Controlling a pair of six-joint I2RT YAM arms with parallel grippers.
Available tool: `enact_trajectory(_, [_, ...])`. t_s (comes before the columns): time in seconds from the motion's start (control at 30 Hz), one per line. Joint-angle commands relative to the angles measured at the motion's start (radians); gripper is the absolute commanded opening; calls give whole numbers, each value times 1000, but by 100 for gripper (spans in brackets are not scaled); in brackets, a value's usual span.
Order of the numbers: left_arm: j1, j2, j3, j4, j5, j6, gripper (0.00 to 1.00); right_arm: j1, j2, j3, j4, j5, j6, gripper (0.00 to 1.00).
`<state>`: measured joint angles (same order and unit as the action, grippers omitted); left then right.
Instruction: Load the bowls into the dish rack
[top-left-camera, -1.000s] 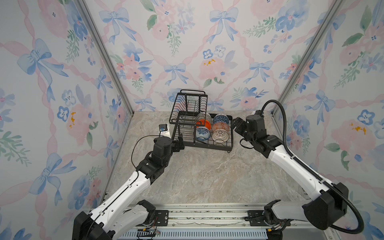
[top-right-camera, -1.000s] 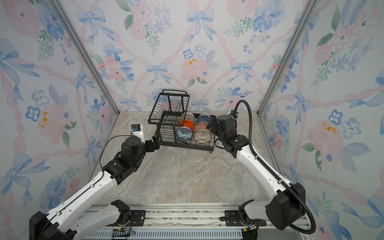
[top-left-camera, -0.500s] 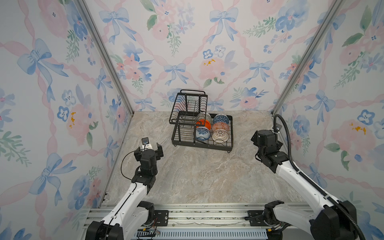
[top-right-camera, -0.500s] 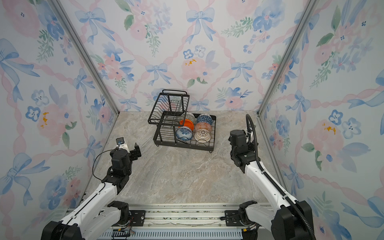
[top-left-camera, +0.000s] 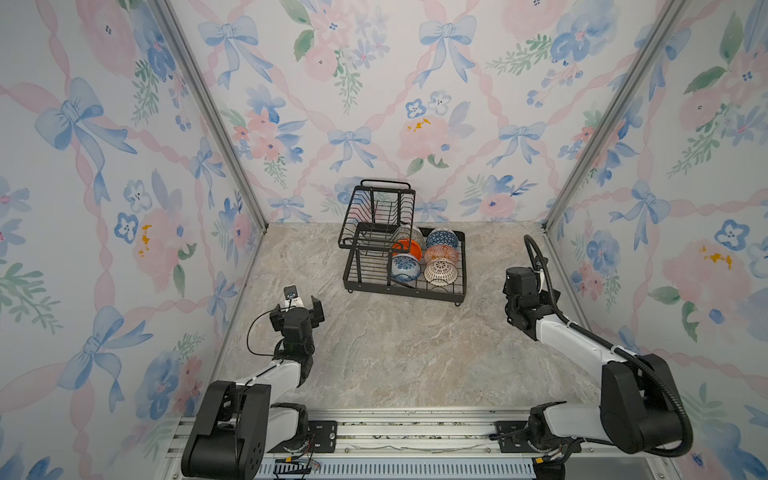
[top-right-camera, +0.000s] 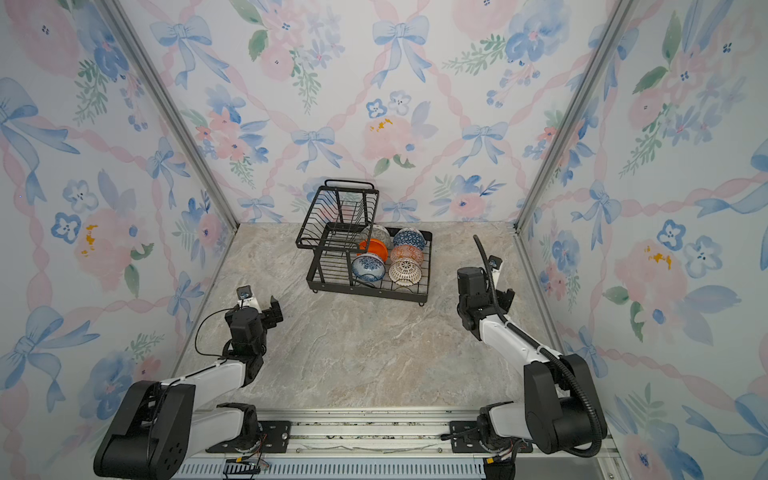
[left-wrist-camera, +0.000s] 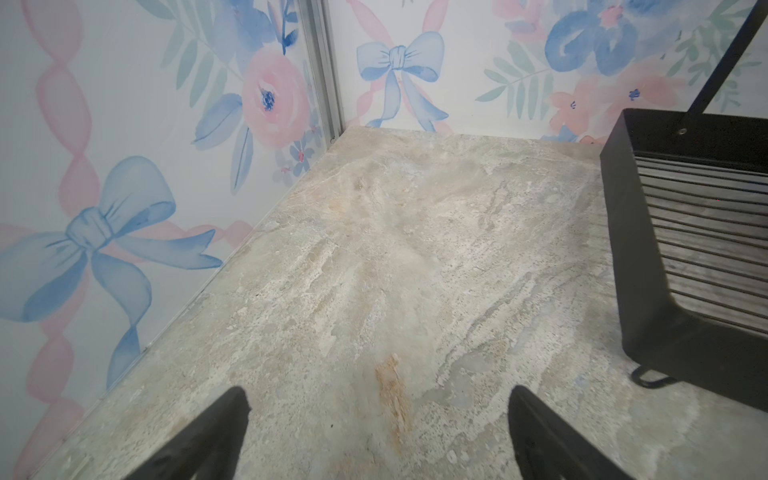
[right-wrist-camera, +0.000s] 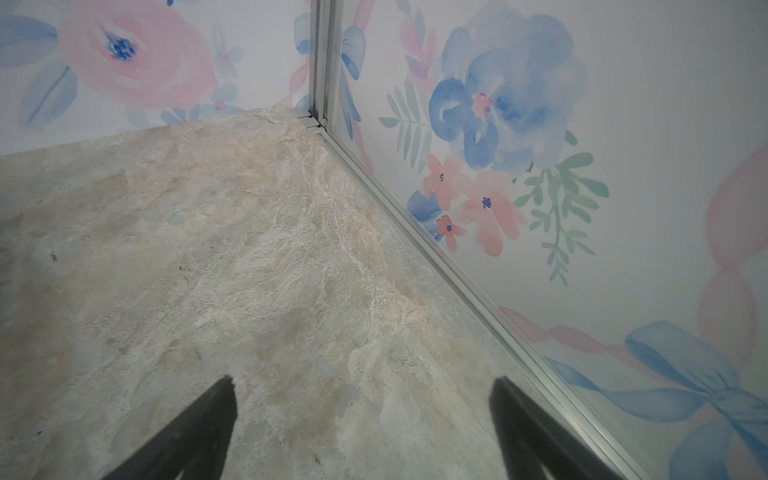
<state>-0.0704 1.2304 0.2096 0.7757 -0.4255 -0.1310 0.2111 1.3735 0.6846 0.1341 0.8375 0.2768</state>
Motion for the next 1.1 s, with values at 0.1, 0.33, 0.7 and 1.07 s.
enact_trajectory(0.1, [35,81,16,156,120,10,98,-23,58,-80,321,32,-175,97])
enact_trajectory(0.33, [41,144,37,217,190,16,98,-27,79,-164,464,-14,-178,97])
enact_trajectory(0.7, [45,332,-18,516,245,65,98,-24,151,-170,547,-111,-236,97])
enact_trajectory(1.07, [24,335,9,477,189,71,98,-65,106,-243,624,-240,-224,97])
